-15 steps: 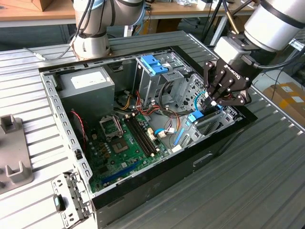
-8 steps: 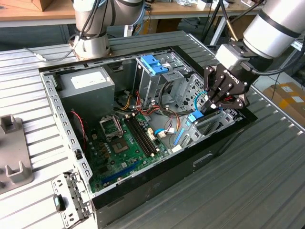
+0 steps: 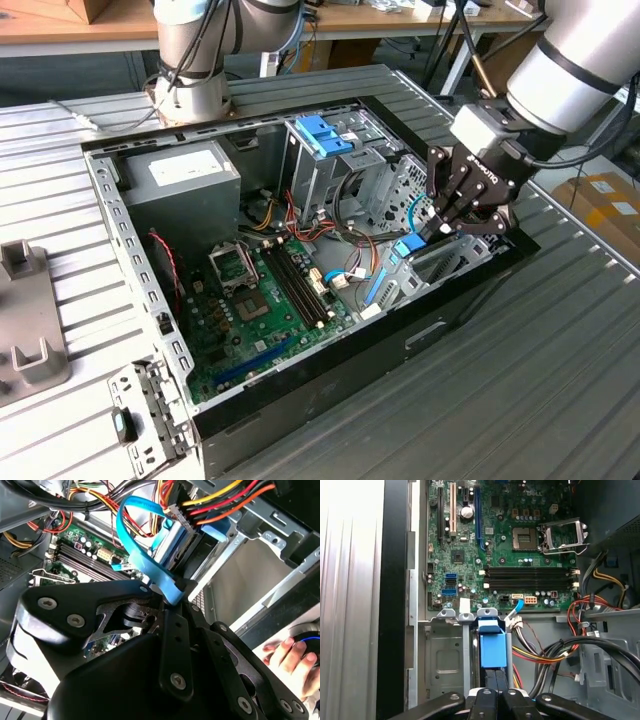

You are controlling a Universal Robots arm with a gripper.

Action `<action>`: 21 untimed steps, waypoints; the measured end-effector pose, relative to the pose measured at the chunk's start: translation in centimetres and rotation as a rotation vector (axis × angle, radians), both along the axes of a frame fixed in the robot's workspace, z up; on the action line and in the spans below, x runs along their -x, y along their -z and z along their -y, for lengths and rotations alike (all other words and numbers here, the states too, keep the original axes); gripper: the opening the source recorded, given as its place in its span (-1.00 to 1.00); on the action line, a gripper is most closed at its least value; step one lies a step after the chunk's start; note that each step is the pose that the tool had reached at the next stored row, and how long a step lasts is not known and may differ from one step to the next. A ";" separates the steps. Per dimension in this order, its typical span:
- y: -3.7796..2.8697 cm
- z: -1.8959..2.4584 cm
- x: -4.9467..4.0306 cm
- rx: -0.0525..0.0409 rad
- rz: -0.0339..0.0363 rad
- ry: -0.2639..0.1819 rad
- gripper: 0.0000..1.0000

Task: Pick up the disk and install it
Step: 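Insert the disk into the insertion slot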

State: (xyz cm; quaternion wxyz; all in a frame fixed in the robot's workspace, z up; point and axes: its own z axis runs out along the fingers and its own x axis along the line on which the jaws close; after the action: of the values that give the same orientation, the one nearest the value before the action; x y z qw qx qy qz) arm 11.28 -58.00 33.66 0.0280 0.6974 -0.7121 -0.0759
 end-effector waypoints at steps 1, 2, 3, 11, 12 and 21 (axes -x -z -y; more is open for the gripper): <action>0.03 0.00 -0.04 0.0006 -0.0006 0.000 -0.80; 0.06 0.00 -0.05 0.0007 -0.0009 0.000 -0.80; 0.08 0.00 -0.06 0.0008 -0.0010 0.000 -0.80; 0.41 0.00 -0.08 0.0006 -0.0015 0.000 -0.80; 0.37 0.00 -0.09 0.0001 -0.0015 0.000 -0.80; -1.50 0.00 -0.11 0.0006 -0.0015 0.000 -0.80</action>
State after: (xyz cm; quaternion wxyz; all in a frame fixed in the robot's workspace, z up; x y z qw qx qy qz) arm 11.40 -58.00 35.16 0.0288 0.6973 -0.7122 -0.0762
